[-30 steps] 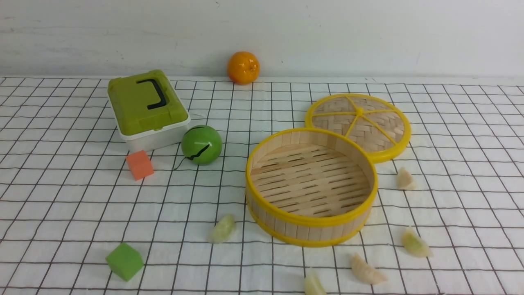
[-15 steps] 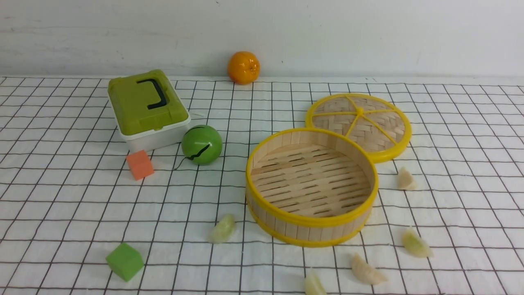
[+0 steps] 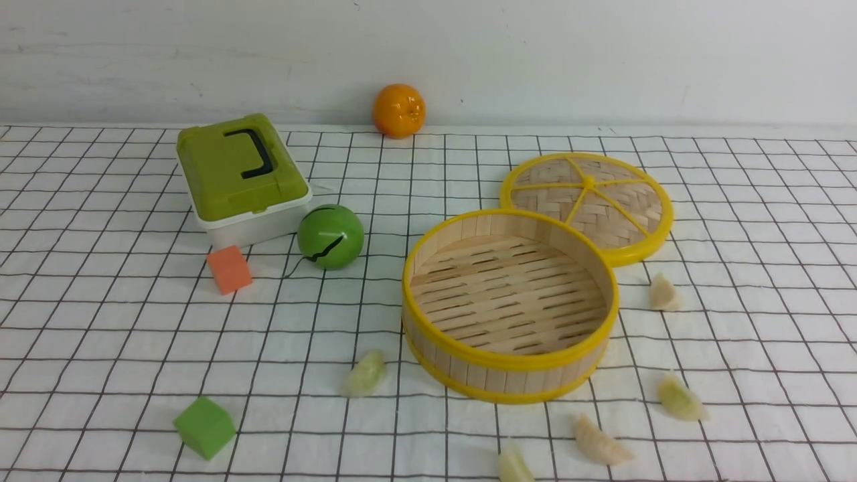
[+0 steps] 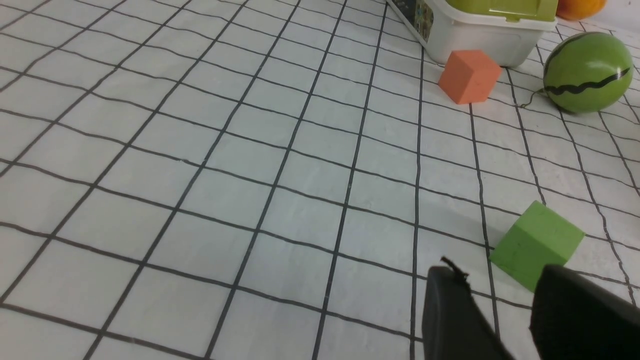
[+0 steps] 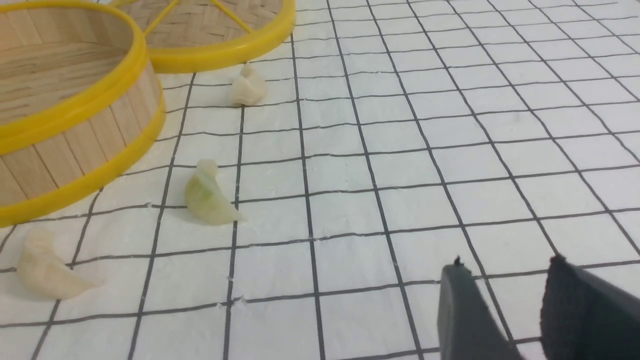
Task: Put the dumplings into the steamer on the table with the white tablecloth.
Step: 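Reach for and grasp a dumpling on the table with the left gripper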
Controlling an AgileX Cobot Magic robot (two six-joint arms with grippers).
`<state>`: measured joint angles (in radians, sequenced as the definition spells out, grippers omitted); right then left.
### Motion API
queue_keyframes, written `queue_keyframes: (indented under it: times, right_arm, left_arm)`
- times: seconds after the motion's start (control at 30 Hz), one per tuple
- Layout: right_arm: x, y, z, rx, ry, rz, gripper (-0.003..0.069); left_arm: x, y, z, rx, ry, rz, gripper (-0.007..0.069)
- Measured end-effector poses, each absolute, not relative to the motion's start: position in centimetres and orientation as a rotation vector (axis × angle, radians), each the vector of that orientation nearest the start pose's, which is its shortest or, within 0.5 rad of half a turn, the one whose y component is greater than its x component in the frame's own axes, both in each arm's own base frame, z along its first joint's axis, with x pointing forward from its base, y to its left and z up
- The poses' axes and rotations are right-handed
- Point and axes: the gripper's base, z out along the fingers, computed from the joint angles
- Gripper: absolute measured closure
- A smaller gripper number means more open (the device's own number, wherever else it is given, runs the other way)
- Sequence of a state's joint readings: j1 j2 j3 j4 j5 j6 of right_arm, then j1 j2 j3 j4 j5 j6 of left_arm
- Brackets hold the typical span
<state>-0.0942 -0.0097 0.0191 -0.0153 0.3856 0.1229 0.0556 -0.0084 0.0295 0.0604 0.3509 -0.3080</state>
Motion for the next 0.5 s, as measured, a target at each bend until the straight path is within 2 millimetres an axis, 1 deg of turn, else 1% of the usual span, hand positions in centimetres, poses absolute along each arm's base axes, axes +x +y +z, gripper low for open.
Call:
queue_keyframes:
  times: [0.27, 0.4, 0.47, 0.5]
  right_arm:
    - [5.20, -0.53, 17.26, 0.197, 1.868, 0.010, 0.0420]
    - [5.21, -0.34, 17.27, 0.230, 1.864, 0.062, 0.0420]
    - [5.24, -0.06, 17.30, 0.280, 1.856, 0.144, 0.0420]
    - [5.26, 0.17, 17.33, 0.321, 1.848, 0.212, 0.0420]
  left_arm:
    - [5.32, 0.49, 17.21, -0.298, 1.833, -0.117, 0.0386]
    - [5.34, 0.49, 17.30, -0.304, 1.822, -0.122, 0.0386]
    - [5.46, 0.23, 17.70, -0.433, 1.755, -0.277, 0.0386]
    - [5.52, 0.05, 17.95, -0.540, 1.706, -0.404, 0.0386]
